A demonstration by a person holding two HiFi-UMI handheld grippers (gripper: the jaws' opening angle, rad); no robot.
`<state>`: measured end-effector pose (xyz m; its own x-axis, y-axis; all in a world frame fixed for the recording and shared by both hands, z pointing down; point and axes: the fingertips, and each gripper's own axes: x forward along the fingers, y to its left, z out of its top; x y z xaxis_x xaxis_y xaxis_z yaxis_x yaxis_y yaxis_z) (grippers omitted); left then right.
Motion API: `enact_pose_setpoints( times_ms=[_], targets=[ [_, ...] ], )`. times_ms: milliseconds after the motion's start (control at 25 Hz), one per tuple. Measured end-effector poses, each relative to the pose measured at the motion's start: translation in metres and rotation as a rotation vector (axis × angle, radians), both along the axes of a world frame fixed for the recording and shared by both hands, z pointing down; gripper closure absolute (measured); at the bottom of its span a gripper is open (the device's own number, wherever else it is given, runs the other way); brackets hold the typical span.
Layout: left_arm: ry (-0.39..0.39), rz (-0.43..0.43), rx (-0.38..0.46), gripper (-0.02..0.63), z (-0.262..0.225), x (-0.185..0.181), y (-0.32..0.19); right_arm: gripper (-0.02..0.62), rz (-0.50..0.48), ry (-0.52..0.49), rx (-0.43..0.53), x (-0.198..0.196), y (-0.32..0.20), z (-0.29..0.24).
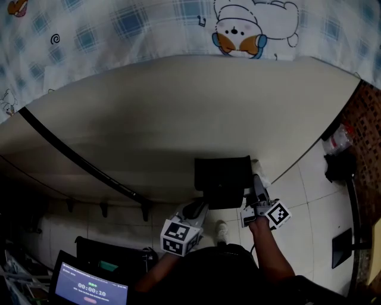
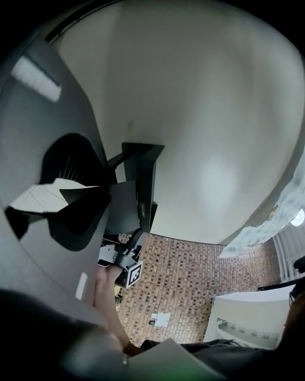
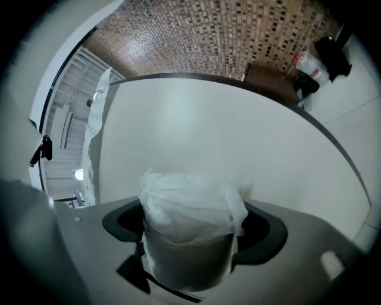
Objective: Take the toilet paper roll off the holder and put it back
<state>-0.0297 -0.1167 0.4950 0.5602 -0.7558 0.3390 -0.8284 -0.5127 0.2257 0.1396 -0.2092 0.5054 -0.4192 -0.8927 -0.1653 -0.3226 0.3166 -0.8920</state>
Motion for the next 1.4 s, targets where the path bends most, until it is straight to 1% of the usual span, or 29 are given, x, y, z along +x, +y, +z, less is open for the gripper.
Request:
enact_pose_setpoints(
  times_ms=[120, 240, 400, 520, 640, 760, 920, 1120, 1400],
  targets=[
    [0.007, 0.007, -0.019, 0.538, 0.006, 0.0, 0.002, 0.161, -0.027, -0.019, -0.005, -0.002, 0.0, 0.005],
    [0.018, 0.009, -0.029, 0.538, 0.004, 0.0, 0.003, 0.161, -0.077, -0.021, 0.0, -0.007, 0.005, 0.008],
    [0.012, 0.013, -0.024, 0.54, 0.006, -0.001, 0.001, 0.164, -0.184, -0.012, 0.0, -0.023, 0.015, 0.014],
    [0.014, 0.017, -0.028, 0.541, 0.008, 0.0, 0.002, 0.167, -0.285, -0.017, -0.026, -0.035, 0.02, 0.022],
    [0.023, 0.033, -0.042, 0.541, 0.012, 0.0, 0.003, 0.17, -0.398, -0.047, -0.064, -0.05, 0.024, 0.032],
    [0.018, 0.042, -0.04, 0.543, 0.014, -0.002, 0.002, 0.17, -0.444, -0.074, -0.089, -0.058, 0.023, 0.036],
    [0.039, 0.064, -0.068, 0.541, 0.011, 0.001, 0.006, 0.17, -0.514, -0.068, -0.105, -0.066, 0.022, 0.037],
    [0.056, 0.077, -0.069, 0.541, 0.01, 0.002, 0.005, 0.17, -0.598, -0.079, -0.113, -0.072, 0.024, 0.035],
    [0.086, 0.098, -0.092, 0.541, 0.008, 0.002, 0.007, 0.17, -0.705, -0.074, -0.131, -0.083, 0.027, 0.036]
  ],
)
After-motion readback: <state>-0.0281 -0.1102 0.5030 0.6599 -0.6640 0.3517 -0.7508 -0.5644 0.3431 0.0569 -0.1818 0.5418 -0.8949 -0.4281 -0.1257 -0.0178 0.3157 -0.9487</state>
